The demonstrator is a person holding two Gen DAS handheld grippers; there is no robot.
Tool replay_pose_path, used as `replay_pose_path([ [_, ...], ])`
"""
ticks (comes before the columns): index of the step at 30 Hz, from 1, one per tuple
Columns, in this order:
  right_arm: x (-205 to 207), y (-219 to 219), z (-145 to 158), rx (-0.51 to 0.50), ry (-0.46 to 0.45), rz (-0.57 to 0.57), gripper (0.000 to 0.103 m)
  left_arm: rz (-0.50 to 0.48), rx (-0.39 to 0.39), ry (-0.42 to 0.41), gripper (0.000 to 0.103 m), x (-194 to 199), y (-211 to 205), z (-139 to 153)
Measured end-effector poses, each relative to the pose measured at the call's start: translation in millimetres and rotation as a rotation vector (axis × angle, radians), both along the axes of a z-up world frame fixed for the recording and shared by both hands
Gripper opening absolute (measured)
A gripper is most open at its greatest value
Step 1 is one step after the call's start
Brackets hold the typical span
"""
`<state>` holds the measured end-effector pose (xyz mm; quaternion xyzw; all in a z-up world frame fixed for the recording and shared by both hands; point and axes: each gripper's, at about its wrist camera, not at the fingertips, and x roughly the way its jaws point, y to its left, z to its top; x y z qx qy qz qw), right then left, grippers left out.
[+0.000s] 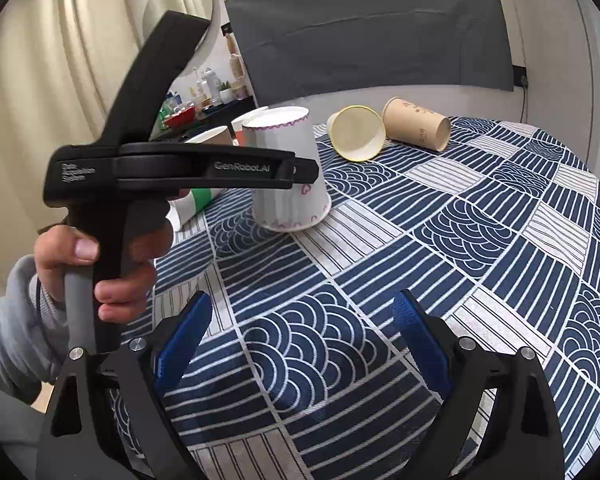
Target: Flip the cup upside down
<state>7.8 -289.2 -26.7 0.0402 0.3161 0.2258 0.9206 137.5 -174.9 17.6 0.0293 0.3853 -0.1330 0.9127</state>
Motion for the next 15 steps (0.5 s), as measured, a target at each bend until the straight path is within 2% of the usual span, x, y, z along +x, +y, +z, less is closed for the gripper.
replay_pose_path([
  [7, -2.0, -8.4, 4.0, -0.029, -0.010, -0.028, 0.088, -0.008, -0.014, 0.028, 0.067, -2.2, 2.4, -11.8],
  [8, -1.5, -10.1, 5.9, -0.035, -0.011, -0.032, 0.088, -0.010, -0.009, 0.020, 0.071, -5.2, 3.9, -9.6],
  [9, -1.8, -11.1, 7.2, -0.040, -0.013, -0.037, 0.088, -0.012, -0.006, 0.016, 0.083, -7.7, 5.6, -7.2],
  [10, -1.9, -11.8, 9.1, -0.048, -0.014, -0.046, 0.089, -0.018, -0.011, 0.011, 0.090, -11.9, 8.7, -3.6],
  [15, 2.2, -8.9, 13.0, -0.098, -0.007, -0.085, 0.091, -0.003, 0.000, -0.050, 0.097, -38.3, 28.7, 13.4],
])
